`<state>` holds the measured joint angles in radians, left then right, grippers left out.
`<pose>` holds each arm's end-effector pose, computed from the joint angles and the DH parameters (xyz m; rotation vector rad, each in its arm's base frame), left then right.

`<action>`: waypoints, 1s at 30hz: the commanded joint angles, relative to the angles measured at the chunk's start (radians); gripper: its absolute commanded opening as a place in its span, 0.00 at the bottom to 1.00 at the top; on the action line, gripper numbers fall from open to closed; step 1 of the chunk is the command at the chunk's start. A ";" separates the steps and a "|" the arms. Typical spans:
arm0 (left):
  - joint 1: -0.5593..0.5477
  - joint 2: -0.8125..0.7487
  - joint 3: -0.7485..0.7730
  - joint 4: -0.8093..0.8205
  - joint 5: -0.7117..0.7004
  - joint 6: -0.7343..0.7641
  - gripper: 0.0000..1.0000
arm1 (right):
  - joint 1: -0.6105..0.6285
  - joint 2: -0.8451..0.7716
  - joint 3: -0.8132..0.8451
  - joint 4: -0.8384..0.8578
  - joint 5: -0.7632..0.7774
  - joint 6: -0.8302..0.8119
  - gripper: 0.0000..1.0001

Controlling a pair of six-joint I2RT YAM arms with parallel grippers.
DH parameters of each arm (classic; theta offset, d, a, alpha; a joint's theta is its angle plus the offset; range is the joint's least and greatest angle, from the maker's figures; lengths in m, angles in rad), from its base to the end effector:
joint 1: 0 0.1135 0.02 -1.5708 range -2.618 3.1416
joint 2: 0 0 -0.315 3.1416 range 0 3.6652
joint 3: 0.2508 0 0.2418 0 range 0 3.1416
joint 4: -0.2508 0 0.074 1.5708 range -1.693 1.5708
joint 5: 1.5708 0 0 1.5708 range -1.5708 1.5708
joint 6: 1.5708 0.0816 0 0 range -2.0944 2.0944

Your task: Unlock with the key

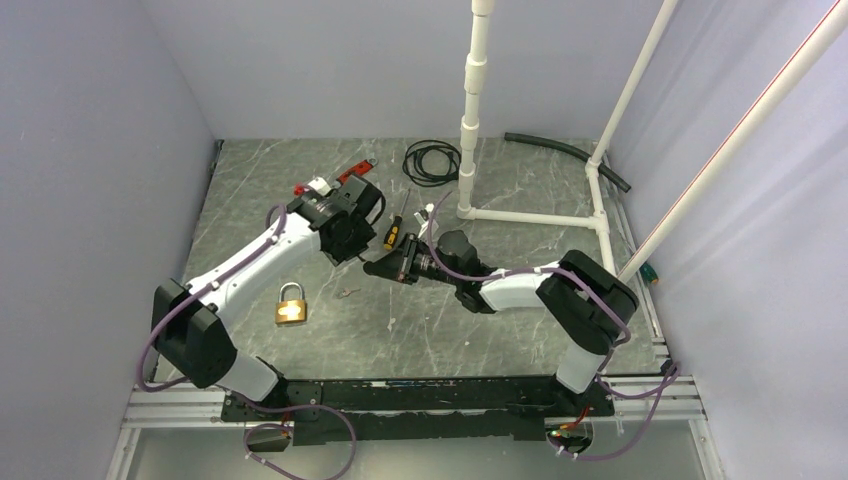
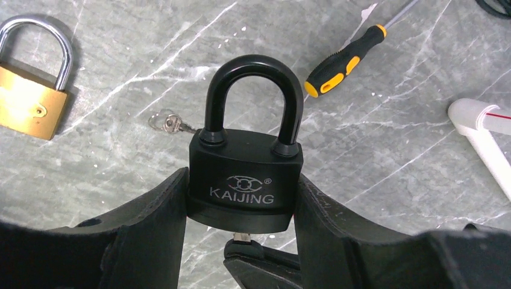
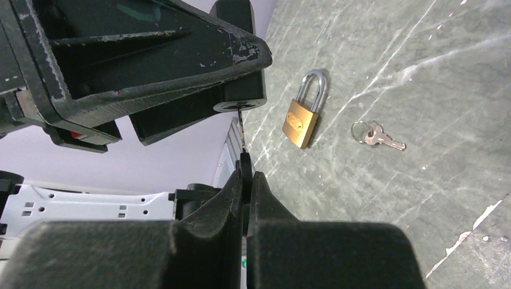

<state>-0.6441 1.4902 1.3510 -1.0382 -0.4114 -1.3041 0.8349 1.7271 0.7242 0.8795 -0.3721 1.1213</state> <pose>0.2531 -0.1492 0.3170 -0.9386 2.4088 -0.1230 0.2428 0.3123 0.2410 -0.0439 2.0337 1.6816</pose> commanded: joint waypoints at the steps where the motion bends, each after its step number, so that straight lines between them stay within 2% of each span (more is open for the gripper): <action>1: -0.086 -0.094 -0.031 0.109 0.174 -0.067 0.00 | -0.013 0.006 0.078 -0.107 0.149 -0.032 0.00; 8: -0.109 -0.215 -0.180 0.300 0.195 -0.138 0.00 | -0.012 -0.057 0.118 -0.238 0.277 -0.052 0.00; 14: -0.113 -0.289 -0.238 0.393 0.204 -0.197 0.00 | -0.013 -0.085 0.117 -0.290 0.368 -0.008 0.00; 21: -0.115 -0.307 -0.276 0.468 0.234 -0.227 0.00 | -0.011 -0.082 0.144 -0.279 0.328 -0.028 0.00; 30: -0.120 -0.318 -0.272 0.457 0.231 -0.225 0.00 | -0.012 -0.113 0.112 -0.275 0.349 -0.057 0.00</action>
<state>-0.6910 1.2476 1.0473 -0.6727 -0.4114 -1.4899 0.8524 1.6142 0.8055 0.5884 -0.2115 1.0847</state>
